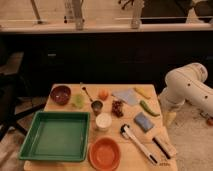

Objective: Place fork in metal cup

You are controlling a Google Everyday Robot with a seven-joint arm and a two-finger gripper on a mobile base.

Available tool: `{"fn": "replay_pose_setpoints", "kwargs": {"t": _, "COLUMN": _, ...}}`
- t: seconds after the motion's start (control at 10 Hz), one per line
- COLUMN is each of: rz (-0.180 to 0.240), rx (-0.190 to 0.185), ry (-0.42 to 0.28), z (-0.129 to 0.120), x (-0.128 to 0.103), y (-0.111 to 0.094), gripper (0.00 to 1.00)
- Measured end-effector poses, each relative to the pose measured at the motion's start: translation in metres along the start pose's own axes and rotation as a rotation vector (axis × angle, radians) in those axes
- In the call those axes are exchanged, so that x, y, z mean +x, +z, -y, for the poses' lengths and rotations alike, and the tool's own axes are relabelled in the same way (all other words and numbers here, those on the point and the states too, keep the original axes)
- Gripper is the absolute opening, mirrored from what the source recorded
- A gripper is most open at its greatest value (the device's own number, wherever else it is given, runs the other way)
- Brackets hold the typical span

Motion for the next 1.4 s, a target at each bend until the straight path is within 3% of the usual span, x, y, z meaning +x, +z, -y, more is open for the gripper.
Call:
{"fn": "replay_pose_setpoints", "kwargs": {"t": 1.0, "rz": 0.001, "rx": 0.005, "ry": -0.015, "z": -0.001, "x": 0.000, "y": 0.000, "gripper": 0.80}}
{"fn": "replay_pose_setpoints", "kwargs": {"t": 1.2, "rz": -0.013, "rx": 0.031, "ry": -0.116, "z": -0.008, "x": -0.010, "y": 0.000, "gripper": 0.80}}
{"fn": "replay_pose_setpoints", "kwargs": {"t": 1.3, "rz": -0.030, "rx": 0.044, "ry": -0.224, "z": -0.012, "x": -0.022, "y": 0.001, "gripper": 0.80}}
{"fn": "replay_pose_setpoints", "kwargs": {"t": 1.4, "rz": -0.050, "rx": 0.054, "ry": -0.383, "z": -0.016, "x": -0.042, "y": 0.004, "gripper": 0.80}}
